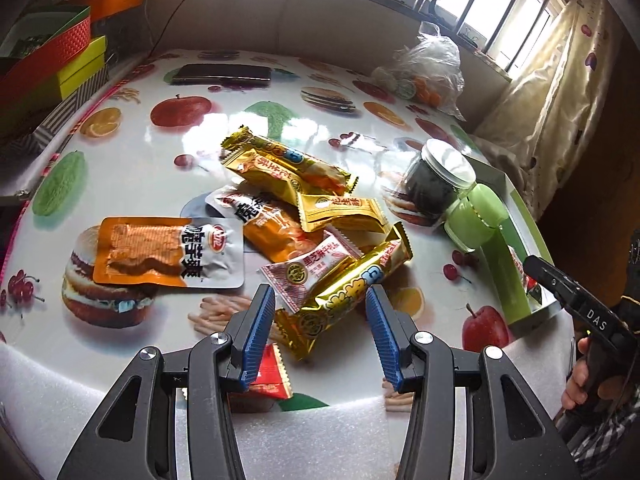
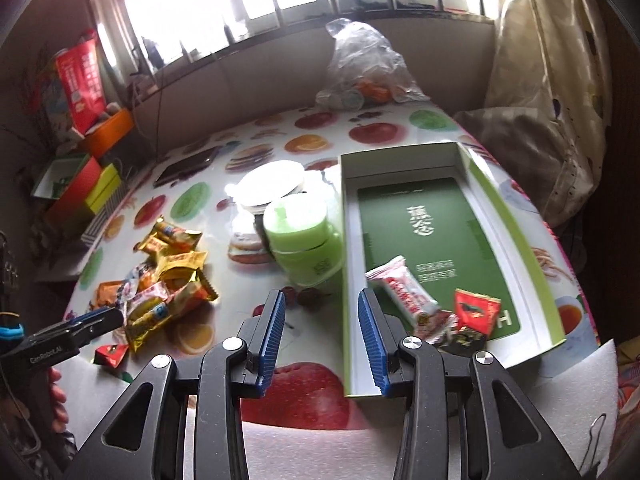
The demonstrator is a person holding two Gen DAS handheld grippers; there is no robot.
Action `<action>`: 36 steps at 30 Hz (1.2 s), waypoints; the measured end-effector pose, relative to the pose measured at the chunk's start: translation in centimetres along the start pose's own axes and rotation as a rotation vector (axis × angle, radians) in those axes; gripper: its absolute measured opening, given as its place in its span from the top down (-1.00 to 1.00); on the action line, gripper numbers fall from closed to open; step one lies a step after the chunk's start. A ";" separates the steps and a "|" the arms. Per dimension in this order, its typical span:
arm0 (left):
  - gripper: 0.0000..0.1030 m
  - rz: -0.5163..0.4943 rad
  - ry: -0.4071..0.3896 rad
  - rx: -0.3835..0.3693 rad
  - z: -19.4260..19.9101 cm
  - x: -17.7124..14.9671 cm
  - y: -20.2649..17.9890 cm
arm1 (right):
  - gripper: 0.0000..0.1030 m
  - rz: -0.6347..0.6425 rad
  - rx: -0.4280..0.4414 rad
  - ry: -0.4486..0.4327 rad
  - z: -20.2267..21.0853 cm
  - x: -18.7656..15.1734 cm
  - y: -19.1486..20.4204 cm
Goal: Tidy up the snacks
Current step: 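Return both tools to the snack pile and grasp the gold bar with the right tool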
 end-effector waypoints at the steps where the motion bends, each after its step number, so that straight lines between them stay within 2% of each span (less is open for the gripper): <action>1: 0.06 0.004 -0.002 0.004 0.1 -0.1 0.3 | 0.28 0.012 0.013 0.011 -0.5 -0.1 0.8; 10: 0.06 0.064 -0.020 0.020 1.0 -0.4 3.7 | 0.26 0.113 0.141 0.110 -5.3 -0.5 8.2; 16: 0.06 0.110 -0.021 0.028 1.3 -0.8 5.8 | 0.08 0.043 0.174 0.160 -8.1 -0.1 9.9; 25: 0.06 0.126 -0.017 0.006 1.0 -1.0 6.4 | -0.02 0.039 0.121 0.204 -10.3 -0.2 11.4; 30: 0.06 0.117 -0.012 -0.012 0.7 -0.8 6.1 | -0.02 0.163 0.077 0.194 -10.1 -0.8 12.5; 33: 0.06 0.107 -0.011 -0.022 0.5 -0.6 5.7 | -0.02 0.237 0.015 0.180 -9.8 -1.4 12.6; 36: 0.05 0.095 -0.001 -0.031 0.1 -0.5 5.1 | -0.02 0.265 -0.012 0.176 -9.6 -1.7 12.2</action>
Point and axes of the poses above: each gripper's, at about its wrist camera, not at the fingertips, and z roughly against the way its jaws point, y to its left, x to its top, the point moved 1 cm from there along -z, roughly the way its jaws point
